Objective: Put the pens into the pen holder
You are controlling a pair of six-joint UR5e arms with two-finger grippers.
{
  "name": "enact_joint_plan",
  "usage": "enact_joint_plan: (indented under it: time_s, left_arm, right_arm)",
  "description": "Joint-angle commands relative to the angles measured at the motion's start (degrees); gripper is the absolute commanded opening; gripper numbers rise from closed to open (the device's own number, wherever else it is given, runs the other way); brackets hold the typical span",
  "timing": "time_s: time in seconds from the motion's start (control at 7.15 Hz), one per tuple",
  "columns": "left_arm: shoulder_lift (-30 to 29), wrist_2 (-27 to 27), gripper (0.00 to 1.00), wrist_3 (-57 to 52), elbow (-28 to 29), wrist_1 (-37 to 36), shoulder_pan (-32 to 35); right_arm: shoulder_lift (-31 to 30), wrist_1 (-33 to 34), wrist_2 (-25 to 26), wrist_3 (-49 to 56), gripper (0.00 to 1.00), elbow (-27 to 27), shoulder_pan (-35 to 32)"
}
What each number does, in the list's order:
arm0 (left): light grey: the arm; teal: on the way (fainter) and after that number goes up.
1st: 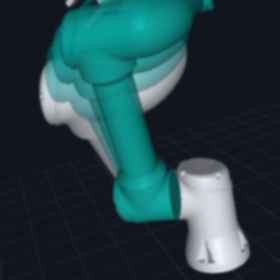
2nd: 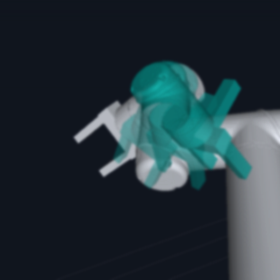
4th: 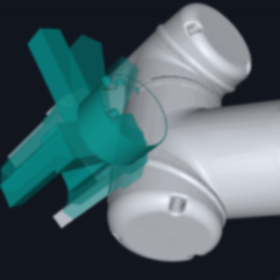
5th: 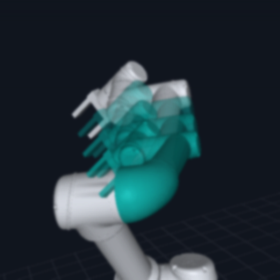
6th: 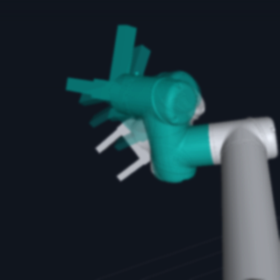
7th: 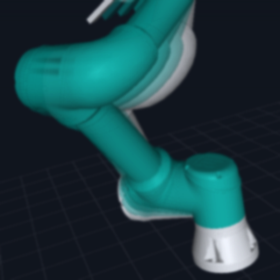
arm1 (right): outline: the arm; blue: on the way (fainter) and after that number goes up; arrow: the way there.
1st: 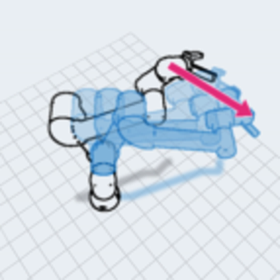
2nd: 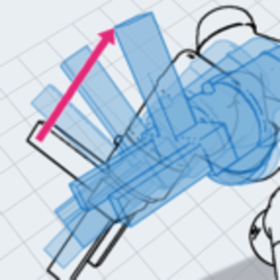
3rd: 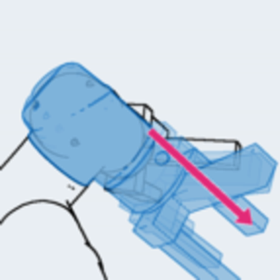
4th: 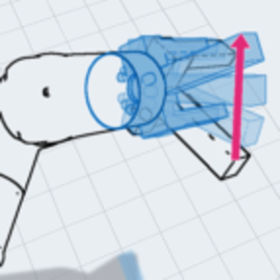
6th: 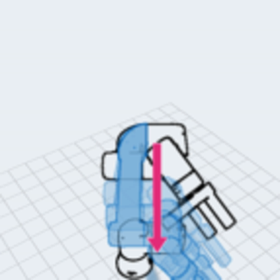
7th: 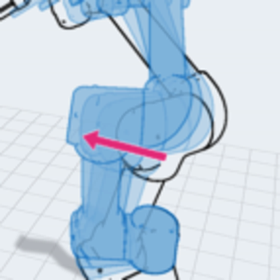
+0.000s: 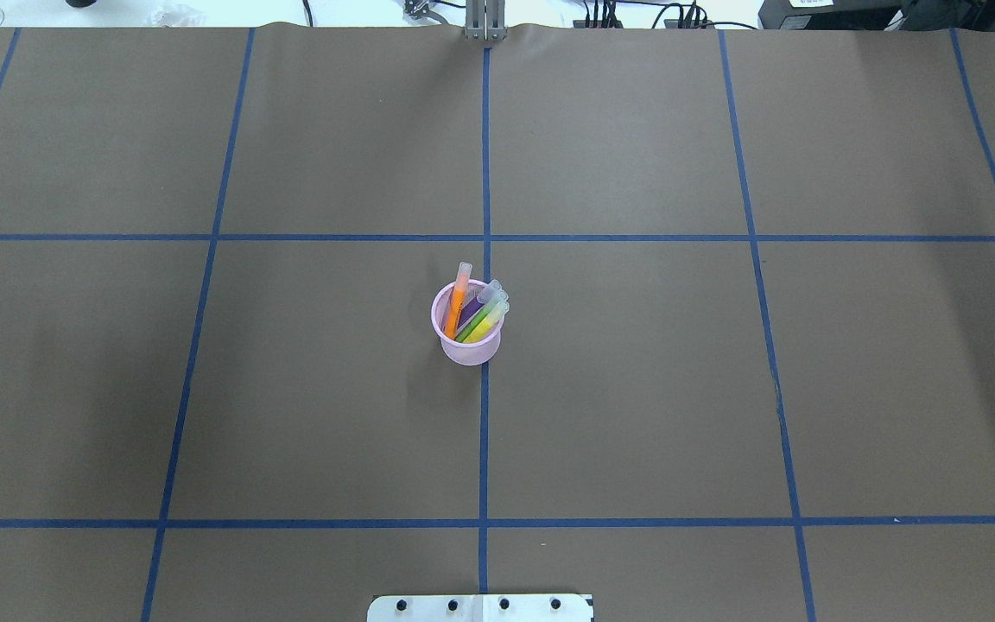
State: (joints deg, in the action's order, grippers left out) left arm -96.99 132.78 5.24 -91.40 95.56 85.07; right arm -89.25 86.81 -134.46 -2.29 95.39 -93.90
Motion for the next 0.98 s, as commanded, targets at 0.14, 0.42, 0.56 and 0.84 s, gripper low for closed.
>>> enact_joint_plan:
  time_s: [0.14, 0.42, 0.56, 0.84]
  left_arm:
    - [3.0, -0.08, 0.99, -0.15, -2.62, -0.73, 0.0]
    - [4.88, 3.25, 0.99, 0.03, -4.13, -0.2, 0.0]
    - [4.96, 4.49, 0.99, 0.46, -4.49, -0.2, 0.0]
    - [6.27, 4.5, 0.99, 0.47, -7.46, -0.46, 0.09]
  right_arm:
    - [-1.01, -0.07, 0.51, -0.35, 0.99, -0.55, 0.21]
    - [-1.54, 0.11, 0.69, -1.05, 0.99, -1.34, 0.21]
    - [-1.02, 0.02, 0.25, -1.23, 0.99, -2.56, 0.38]
    - [-0.92, 0.11, -0.19, -1.14, 0.99, -2.83, 0.56]
